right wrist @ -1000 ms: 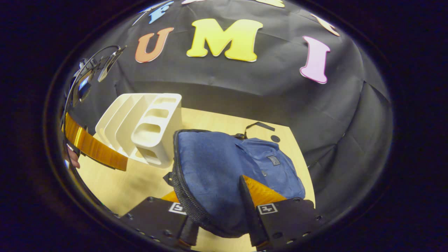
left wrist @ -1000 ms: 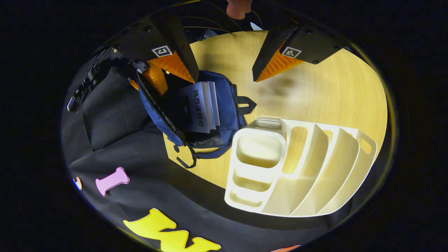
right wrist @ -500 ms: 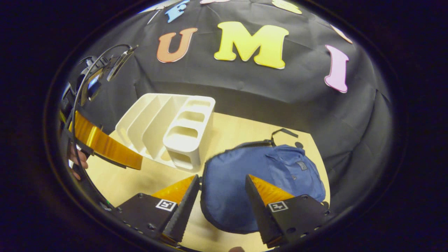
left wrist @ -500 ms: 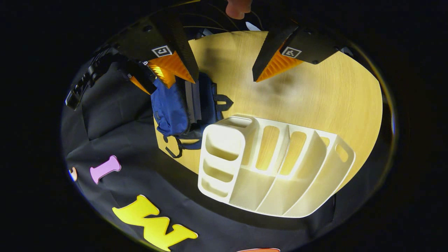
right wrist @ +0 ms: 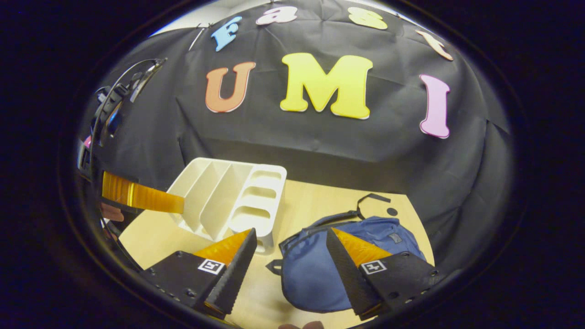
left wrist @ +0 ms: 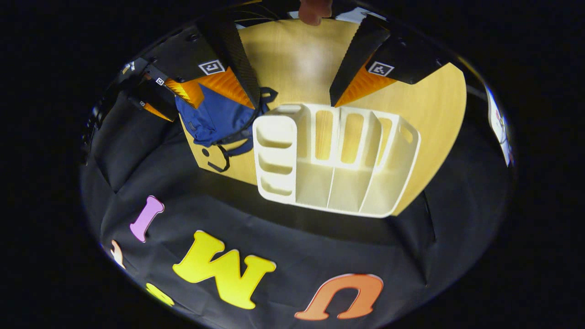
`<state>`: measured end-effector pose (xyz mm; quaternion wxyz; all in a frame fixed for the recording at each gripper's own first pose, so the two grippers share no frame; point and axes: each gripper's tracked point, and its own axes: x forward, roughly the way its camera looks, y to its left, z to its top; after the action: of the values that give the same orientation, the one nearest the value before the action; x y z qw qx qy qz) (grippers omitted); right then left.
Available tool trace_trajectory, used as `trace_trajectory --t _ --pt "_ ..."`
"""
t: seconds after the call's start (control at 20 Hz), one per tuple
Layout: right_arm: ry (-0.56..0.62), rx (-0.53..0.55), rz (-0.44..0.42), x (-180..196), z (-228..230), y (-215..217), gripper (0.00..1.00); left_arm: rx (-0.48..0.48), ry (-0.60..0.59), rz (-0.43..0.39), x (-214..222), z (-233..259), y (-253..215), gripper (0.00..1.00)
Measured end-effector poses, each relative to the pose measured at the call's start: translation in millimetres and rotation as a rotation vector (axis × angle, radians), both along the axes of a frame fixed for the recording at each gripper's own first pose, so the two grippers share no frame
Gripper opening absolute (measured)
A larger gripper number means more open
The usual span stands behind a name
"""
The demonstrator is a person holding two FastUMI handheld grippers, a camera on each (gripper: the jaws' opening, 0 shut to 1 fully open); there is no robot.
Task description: Open the schoolbag, grab two books from the bookshelf and put them into the schoolbag.
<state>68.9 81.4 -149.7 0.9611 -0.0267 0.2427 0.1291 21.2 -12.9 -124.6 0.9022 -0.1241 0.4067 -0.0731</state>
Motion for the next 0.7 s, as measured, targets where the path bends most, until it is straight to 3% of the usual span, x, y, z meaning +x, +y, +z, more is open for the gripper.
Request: trace_trajectory --t 0.15,0.35,0.5,0.7 --pt "-0.078 0.053 -0.001 5.2 35.6 5.9 0.95 0.068 -0.162 0.036 21.7 43.0 14.9 0.97" --pt "-0.238 0.106 -0.037 10.2 95.8 -0.9 0.94 0.069 -0.357 0.087 35.5 105.3 33.7 0.97" --pt "-0.36 0.097 -0.082 6.2 137.5 -10.9 0.94 0.122 -0.501 0.141 39.9 137.9 47.8 0.99" --pt "-0.438 0.1 -0.129 -6.5 167.7 -17.5 0.94 0.187 -0.657 0.169 37.2 170.1 58.5 0.99"
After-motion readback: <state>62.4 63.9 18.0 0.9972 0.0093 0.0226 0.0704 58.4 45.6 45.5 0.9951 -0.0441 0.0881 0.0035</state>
